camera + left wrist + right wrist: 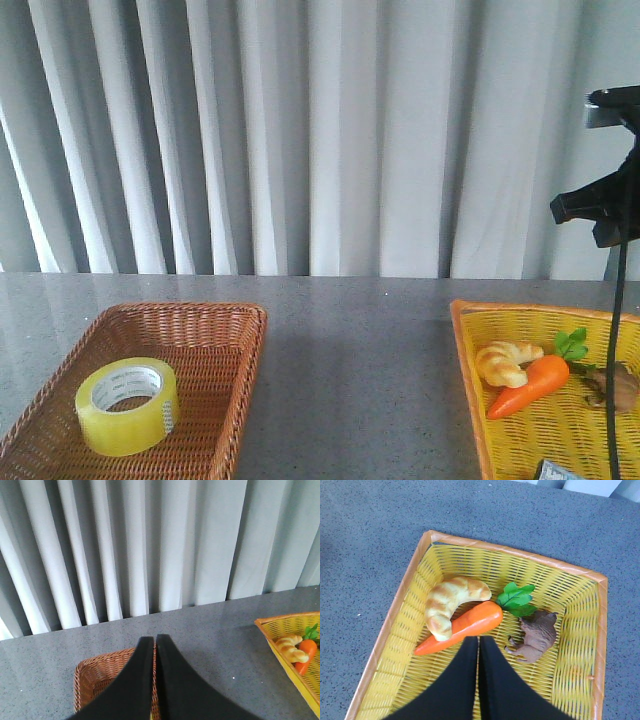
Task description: Transfer tape with both arms
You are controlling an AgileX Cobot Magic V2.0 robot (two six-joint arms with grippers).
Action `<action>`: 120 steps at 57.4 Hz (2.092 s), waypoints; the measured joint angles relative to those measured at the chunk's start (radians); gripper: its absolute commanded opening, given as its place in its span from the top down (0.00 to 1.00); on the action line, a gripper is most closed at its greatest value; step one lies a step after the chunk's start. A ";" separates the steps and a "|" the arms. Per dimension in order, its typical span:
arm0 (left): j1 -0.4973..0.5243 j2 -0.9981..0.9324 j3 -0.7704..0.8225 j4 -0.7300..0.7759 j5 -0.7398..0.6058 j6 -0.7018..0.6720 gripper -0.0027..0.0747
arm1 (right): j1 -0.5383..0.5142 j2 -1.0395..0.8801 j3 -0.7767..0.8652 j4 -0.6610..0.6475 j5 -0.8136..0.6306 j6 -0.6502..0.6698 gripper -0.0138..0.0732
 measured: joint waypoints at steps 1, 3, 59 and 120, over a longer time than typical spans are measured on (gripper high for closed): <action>0.000 -0.001 0.000 0.000 0.001 0.000 0.97 | 0.000 0.000 0.000 0.000 0.000 0.000 0.85; 0.000 -0.007 0.000 0.000 0.001 0.000 0.97 | 0.000 0.000 0.000 0.000 0.000 0.000 0.85; 0.000 -0.671 1.470 0.112 -1.063 -0.037 0.97 | 0.000 0.000 0.000 0.000 0.000 0.000 0.85; 0.148 -1.125 1.825 0.202 -0.959 -0.094 0.97 | 0.000 0.000 0.000 0.000 0.000 0.000 0.85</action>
